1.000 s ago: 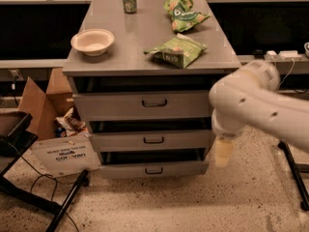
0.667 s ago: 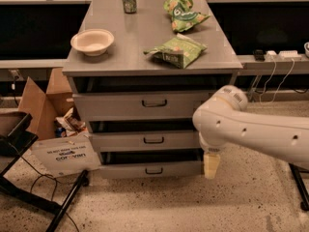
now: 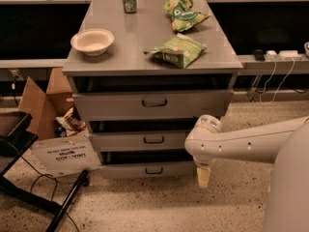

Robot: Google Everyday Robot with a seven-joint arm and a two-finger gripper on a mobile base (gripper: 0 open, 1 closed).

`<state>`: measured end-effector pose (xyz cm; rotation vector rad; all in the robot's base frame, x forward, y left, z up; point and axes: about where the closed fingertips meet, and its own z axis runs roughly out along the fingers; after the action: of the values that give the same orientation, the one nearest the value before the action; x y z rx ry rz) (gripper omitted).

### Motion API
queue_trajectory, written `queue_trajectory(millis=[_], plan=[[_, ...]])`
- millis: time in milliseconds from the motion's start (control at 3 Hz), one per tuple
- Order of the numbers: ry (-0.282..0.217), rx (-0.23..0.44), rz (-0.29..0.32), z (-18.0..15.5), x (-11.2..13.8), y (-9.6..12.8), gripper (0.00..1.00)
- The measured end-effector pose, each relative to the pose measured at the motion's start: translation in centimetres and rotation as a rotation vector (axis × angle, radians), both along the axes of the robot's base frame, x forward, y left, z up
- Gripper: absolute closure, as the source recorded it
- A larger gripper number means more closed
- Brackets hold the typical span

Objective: Open bottom drawer

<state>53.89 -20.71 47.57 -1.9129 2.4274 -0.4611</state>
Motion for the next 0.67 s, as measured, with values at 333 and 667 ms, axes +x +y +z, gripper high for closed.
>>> queue_trajectory(millis=[333, 667], plan=[[0.0, 0.0, 0.0, 0.0, 0.0, 0.0, 0.0], [0.086, 0.076, 0.031, -6.8, -0.1, 1.8, 0.0]])
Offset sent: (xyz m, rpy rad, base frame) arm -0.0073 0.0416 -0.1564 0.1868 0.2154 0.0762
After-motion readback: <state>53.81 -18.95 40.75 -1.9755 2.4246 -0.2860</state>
